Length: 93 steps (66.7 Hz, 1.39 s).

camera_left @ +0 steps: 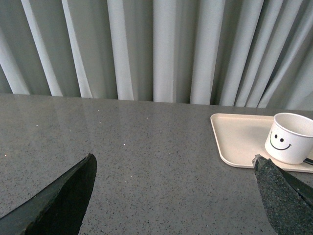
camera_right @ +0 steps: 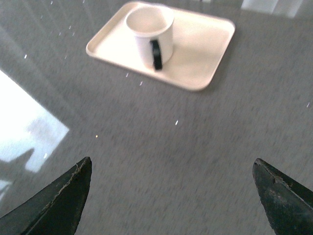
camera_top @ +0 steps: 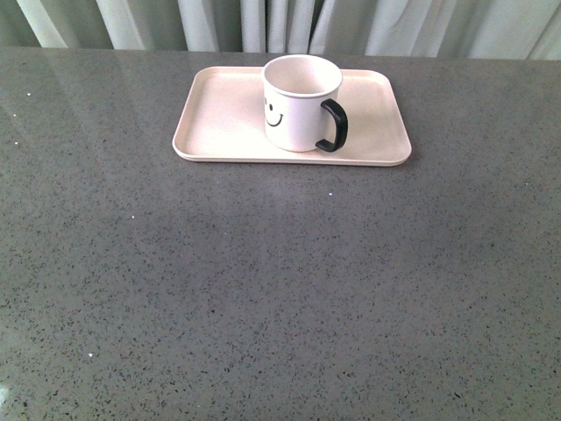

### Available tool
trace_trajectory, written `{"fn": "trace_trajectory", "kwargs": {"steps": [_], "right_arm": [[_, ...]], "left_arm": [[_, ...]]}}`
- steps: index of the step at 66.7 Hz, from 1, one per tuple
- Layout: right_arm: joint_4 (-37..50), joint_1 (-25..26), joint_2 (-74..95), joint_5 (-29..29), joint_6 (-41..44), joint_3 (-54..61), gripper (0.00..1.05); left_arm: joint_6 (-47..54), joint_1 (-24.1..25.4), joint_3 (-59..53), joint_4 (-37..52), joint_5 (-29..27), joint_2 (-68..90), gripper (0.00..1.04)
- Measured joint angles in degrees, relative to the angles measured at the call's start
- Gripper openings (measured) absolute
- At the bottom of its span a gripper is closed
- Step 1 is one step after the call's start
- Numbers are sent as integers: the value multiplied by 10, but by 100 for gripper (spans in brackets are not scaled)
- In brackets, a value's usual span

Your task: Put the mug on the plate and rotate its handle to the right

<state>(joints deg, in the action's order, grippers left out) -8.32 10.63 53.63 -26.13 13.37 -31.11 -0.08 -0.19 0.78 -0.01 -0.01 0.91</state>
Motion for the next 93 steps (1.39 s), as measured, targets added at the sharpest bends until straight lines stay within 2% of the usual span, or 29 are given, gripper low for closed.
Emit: {"fn": "trace_trajectory", "kwargs": {"steps": [7, 21, 40, 56, 93], "right_arm": [[34, -22, 166, 37, -5, -111, 96], [-22, -85, 408, 53, -36, -309, 96], [-89, -146, 611, 136, -61, -540, 96], [-151, -177, 726, 169, -81, -687, 96], [-202, -214, 805, 207, -120, -786, 96]], "left_arm": [[0, 0, 0, 0, 0, 0, 96], [0, 0, 0, 0, 0, 0, 96], [0, 0, 0, 0, 0, 0, 96], [0, 0, 0, 0, 0, 0, 96], [0, 0, 0, 0, 0, 0, 96]]}}
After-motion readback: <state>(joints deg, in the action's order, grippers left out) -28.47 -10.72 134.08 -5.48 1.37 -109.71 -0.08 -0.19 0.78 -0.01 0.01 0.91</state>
